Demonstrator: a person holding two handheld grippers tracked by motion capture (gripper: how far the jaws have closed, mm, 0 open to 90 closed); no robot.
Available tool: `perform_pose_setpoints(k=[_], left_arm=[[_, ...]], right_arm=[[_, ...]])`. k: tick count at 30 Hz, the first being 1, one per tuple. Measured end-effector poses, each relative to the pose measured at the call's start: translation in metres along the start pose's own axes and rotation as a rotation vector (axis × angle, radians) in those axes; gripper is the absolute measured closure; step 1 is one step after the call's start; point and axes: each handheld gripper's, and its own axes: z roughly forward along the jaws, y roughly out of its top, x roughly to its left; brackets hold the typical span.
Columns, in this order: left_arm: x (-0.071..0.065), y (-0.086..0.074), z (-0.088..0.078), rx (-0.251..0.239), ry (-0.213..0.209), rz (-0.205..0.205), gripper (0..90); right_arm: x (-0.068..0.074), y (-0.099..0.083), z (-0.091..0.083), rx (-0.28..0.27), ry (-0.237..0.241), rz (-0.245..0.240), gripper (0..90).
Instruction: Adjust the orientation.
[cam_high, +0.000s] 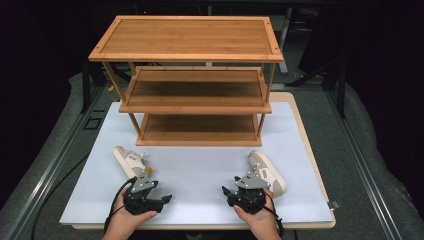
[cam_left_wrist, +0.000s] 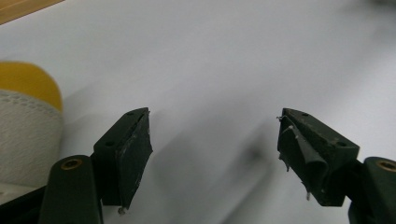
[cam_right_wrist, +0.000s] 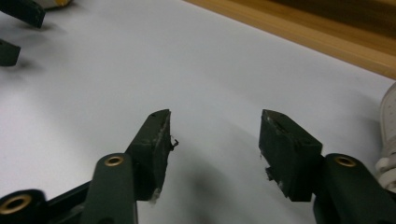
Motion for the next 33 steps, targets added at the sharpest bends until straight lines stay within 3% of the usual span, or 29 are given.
perform_pose_setpoints(k=[1,3,8,11,15,18,30,33], left_arm=[[-0.001,0.0,0.001,0.001,0.01,-0.005,24.1],[-0.001,0.0,0.001,0.005,-0.008,-0.011,24.2],[0.001,-0.001,0.001,0.005,-0.013,-0.005,31.7],[0.003,-0.002,0.0,0.0,-0.014,-0.014,33.4],[0.006,-0.002,-0.003,-0.01,-0.026,-0.042,39.7],[0.008,-0.004,-0.006,-0.033,-0.02,-0.076,42.0],[0.011,-0.003,-0.015,-0.056,0.041,-0.08,41.7],[0.013,-0.001,-0.025,-0.078,0.061,-0.096,45.7]], right_arm=[[0.0,0.0,0.0,-0.004,0.001,-0.006,40.0],[0.0,0.001,0.0,0.0,0.008,-0.007,38.1],[0.006,0.003,0.001,0.032,0.006,-0.026,26.0],[0.007,0.004,0.002,0.036,0.021,-0.025,25.6],[0.008,0.003,0.003,0.025,0.021,-0.033,32.5],[0.004,0.002,0.001,0.006,0.004,-0.057,42.5],[0.002,0.0,0.001,-0.012,0.024,-0.039,45.8],[0.001,0.0,-0.003,-0.028,0.017,-0.038,48.6]])
